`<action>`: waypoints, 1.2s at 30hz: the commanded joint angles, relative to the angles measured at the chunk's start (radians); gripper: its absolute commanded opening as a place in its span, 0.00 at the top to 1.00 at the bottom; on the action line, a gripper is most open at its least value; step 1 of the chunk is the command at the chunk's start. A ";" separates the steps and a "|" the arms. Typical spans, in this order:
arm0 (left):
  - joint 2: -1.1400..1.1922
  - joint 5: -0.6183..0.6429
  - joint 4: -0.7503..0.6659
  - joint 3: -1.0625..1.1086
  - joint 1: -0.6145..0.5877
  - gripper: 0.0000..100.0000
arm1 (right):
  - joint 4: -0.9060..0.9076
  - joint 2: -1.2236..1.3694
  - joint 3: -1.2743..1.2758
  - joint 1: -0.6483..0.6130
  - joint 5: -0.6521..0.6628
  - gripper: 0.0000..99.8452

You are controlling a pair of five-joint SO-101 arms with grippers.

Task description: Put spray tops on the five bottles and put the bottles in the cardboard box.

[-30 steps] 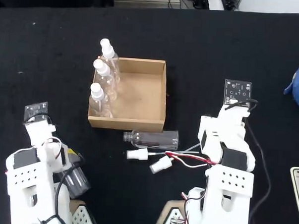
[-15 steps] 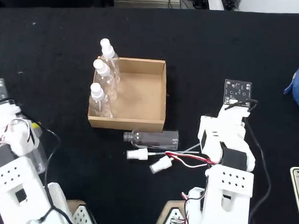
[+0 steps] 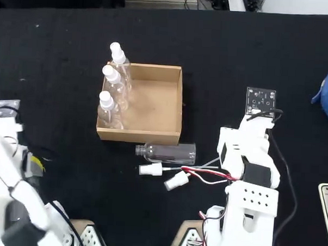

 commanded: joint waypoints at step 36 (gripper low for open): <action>0.077 -0.379 -0.115 0.082 -0.271 0.92 | -0.026 -0.021 -0.056 0.017 -0.008 0.82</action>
